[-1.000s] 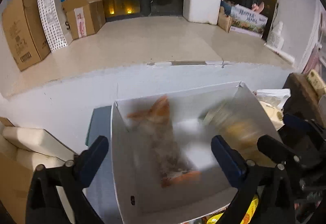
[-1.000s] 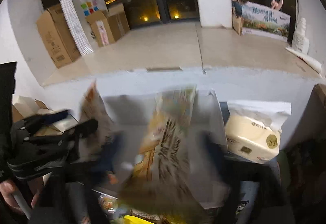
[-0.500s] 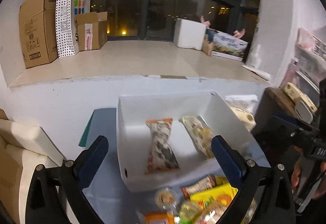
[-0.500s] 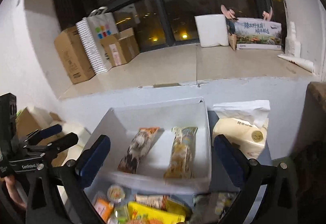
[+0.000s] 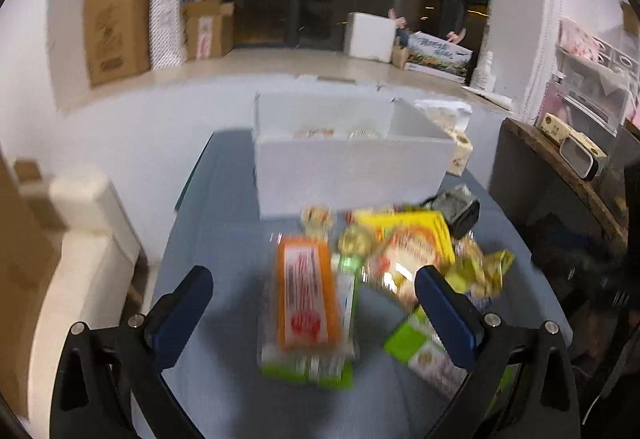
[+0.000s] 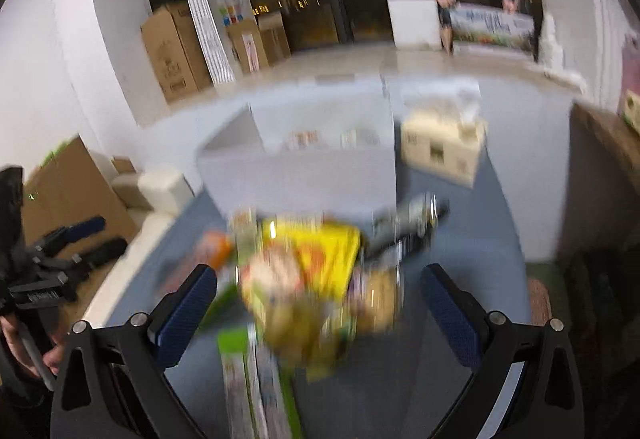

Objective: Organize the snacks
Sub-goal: 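Grasp the orange flying cake pack with left gripper while right grasps yellow chip bag, drop both in box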

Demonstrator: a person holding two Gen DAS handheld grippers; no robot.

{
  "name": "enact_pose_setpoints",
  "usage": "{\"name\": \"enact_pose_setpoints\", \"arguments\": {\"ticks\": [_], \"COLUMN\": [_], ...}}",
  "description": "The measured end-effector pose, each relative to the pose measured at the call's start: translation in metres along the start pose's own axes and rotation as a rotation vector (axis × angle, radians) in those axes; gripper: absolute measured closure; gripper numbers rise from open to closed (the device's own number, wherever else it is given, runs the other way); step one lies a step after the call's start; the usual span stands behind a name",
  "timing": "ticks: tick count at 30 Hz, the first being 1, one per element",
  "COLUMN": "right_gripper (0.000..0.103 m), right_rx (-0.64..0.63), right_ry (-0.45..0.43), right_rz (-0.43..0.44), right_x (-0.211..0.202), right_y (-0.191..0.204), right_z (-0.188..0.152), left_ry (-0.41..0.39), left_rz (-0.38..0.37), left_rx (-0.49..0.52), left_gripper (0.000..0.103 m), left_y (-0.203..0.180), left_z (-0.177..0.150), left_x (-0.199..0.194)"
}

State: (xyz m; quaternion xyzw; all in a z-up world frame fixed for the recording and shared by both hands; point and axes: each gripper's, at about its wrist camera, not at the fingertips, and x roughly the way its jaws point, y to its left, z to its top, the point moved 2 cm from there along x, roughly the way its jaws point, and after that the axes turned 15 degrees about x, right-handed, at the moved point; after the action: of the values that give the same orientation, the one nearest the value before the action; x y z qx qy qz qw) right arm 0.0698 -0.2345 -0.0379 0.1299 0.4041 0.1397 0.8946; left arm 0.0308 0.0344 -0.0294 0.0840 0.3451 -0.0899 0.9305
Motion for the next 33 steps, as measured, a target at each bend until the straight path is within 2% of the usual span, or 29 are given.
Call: {"name": "enact_pose_setpoints", "arguments": {"ticks": [3,9,11,15,17,18,20,23,26,30,33], "right_gripper": [0.0,0.0,0.0,0.0,0.0,0.009,0.033,0.036,0.038,0.038,0.038], "right_rx": [0.013,0.094,0.118,0.166,0.184,0.185,0.183,0.169,0.161,0.145,0.132], "right_ry": [0.006,0.101,0.148,0.186,0.181,0.179,0.18,0.174,0.15,0.066,0.015], "right_rz": [-0.022,0.052,0.057,0.047,0.069,0.077,0.056,0.068,0.067,0.08,0.084], "right_x": [0.004,0.036,0.054,0.079,0.083,0.084,0.087,0.085,0.077,0.048,0.024], "right_y": [-0.006,-0.009,-0.01,-0.016,-0.018,-0.018,-0.019,-0.018,-0.018,-0.019,-0.018], "right_z": [-0.024,-0.029,-0.033,-0.035,-0.034,-0.033,-0.031,-0.032,-0.029,-0.015,-0.005], "left_ry": [0.006,0.01,0.013,0.023,0.028,0.031,0.042,0.058,0.088,0.144,0.189], "left_rz": [0.006,0.006,-0.01,-0.011,-0.006,-0.009,-0.014,-0.027,-0.081,-0.092,-0.1], "left_rx": [-0.014,-0.03,-0.05,-0.048,-0.037,-0.035,-0.032,-0.036,-0.06,-0.069,-0.038], "left_gripper": [0.0,0.0,0.0,0.0,0.0,0.0,0.0,0.0,0.0,0.0,0.0], "left_y": [-0.001,0.003,0.007,0.006,0.004,0.003,0.002,0.0,0.003,0.009,0.009], "left_z": [-0.014,-0.023,-0.023,-0.024,-0.023,-0.023,-0.023,-0.024,-0.023,-0.019,-0.014], "left_x": [-0.008,-0.015,-0.013,-0.009,-0.007,-0.005,-0.001,0.006,0.018,0.041,0.065]}}
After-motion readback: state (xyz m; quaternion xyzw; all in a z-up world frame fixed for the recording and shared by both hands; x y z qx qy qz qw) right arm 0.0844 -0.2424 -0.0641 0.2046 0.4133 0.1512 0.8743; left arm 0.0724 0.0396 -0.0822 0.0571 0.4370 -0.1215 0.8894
